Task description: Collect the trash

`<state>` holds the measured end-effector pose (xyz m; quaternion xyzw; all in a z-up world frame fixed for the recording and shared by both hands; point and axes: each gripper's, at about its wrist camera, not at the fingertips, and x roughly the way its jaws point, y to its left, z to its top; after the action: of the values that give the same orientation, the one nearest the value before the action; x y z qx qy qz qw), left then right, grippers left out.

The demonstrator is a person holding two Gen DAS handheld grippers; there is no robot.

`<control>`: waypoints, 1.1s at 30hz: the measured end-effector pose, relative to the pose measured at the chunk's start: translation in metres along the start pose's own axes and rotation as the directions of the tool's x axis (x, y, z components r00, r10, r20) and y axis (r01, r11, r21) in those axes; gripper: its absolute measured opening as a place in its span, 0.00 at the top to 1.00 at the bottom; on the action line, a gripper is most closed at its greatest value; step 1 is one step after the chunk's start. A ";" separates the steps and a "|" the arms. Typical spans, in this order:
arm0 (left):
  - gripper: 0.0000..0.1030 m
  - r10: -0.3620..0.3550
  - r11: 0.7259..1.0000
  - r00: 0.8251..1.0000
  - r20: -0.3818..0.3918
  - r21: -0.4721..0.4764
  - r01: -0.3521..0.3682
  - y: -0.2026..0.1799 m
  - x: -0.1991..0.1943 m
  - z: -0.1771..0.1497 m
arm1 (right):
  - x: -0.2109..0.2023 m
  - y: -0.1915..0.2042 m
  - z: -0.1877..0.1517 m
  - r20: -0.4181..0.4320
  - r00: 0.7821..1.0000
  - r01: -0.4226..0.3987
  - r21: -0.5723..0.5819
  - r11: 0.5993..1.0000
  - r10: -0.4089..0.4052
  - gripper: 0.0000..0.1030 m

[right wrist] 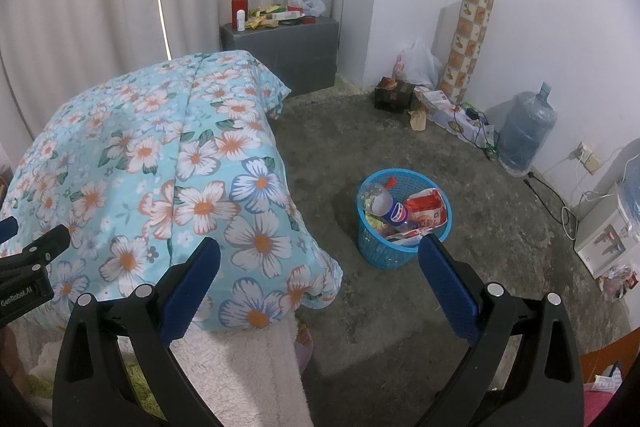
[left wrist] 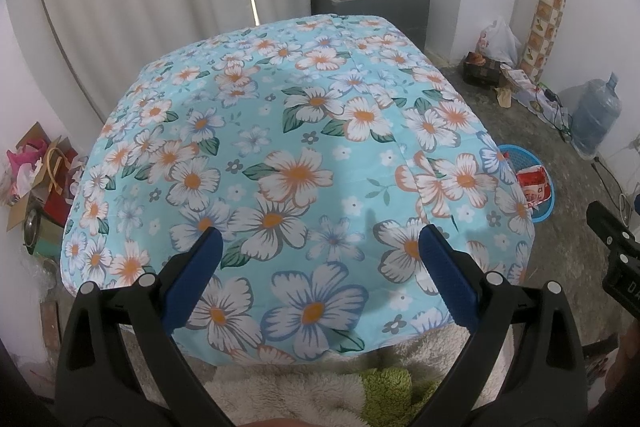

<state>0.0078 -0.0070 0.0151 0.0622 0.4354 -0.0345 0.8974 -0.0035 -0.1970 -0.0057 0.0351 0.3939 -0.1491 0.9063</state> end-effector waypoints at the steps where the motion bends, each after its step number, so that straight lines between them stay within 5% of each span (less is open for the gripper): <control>1: 0.09 0.000 1.000 1.000 -0.001 0.000 0.000 0.000 0.000 0.000 | 0.000 -0.001 0.000 0.001 1.000 -0.001 0.000 1.000 0.001 0.06; 33: 0.09 -0.002 1.000 1.000 -0.001 0.001 0.002 0.001 0.001 0.001 | 0.000 0.002 -0.001 0.004 1.000 0.005 0.002 1.000 -0.005 0.06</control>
<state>0.0090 -0.0059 0.0147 0.0623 0.4360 -0.0356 0.8971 -0.0034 -0.1950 -0.0063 0.0347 0.3922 -0.1516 0.9066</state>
